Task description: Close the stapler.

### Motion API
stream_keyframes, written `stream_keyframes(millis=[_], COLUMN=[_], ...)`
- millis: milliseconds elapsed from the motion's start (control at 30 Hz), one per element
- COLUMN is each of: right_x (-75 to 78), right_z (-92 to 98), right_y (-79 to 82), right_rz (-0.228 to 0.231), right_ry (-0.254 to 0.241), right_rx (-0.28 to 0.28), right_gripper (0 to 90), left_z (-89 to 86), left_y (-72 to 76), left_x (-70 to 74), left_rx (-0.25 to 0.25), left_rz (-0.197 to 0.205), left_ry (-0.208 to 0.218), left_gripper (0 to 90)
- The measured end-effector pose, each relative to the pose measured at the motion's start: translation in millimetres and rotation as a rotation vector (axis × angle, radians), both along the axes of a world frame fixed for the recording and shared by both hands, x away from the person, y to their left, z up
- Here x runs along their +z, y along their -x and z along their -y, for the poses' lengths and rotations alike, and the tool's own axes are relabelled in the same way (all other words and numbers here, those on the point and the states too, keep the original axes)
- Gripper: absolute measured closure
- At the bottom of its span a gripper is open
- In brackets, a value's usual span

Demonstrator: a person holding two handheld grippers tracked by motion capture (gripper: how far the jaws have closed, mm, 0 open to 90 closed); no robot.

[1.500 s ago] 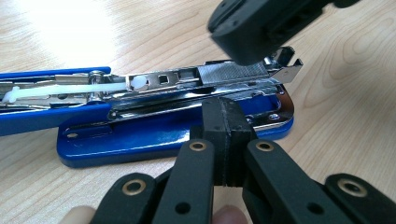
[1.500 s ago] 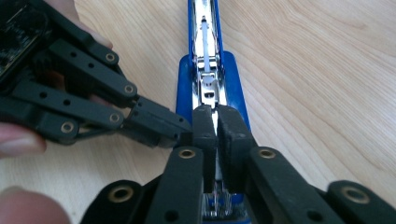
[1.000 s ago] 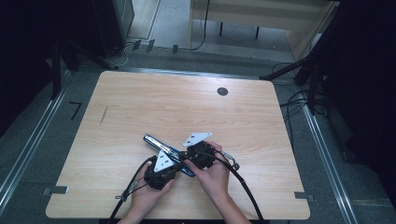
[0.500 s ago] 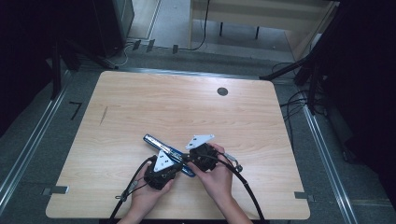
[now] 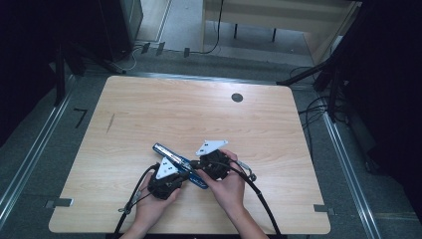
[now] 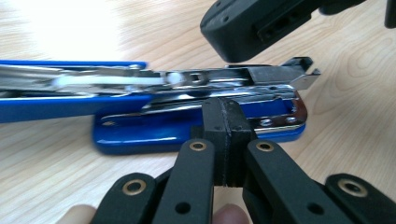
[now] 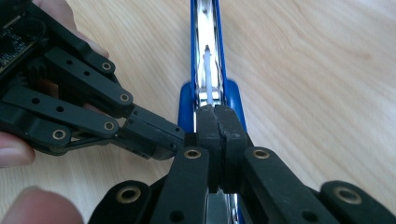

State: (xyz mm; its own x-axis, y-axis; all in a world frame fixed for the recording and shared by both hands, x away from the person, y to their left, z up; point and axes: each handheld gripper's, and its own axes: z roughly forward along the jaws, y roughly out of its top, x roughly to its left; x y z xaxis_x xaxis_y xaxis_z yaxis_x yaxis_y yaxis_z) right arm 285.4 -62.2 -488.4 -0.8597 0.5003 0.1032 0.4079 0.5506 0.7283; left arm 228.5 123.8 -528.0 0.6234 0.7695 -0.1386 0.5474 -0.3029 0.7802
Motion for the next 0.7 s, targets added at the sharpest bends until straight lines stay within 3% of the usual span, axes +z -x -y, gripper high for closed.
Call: stream_keyframes(millis=[333,467,700], right_x=[8.7,9.0,4.8], right_z=[-25.1,-33.6,-47.4], right_y=[-14.6,-21.0,-27.7], right_rz=[0.014,0.006,0.008], right_ry=[-0.045,-0.066,-0.06], right_rx=[0.009,0.014,0.024], right_gripper=[90.0,90.0,90.0], left_z=[-43.2,-52.8,-60.7], left_y=[-16.3,-20.8,-26.0], left_x=[4.6,4.3,0.7], left_rx=[0.121,0.15,0.183], left_rz=[-0.025,-0.025,-0.027], left_ry=[0.042,0.045,0.03], left_gripper=[90.0,90.0,90.0])
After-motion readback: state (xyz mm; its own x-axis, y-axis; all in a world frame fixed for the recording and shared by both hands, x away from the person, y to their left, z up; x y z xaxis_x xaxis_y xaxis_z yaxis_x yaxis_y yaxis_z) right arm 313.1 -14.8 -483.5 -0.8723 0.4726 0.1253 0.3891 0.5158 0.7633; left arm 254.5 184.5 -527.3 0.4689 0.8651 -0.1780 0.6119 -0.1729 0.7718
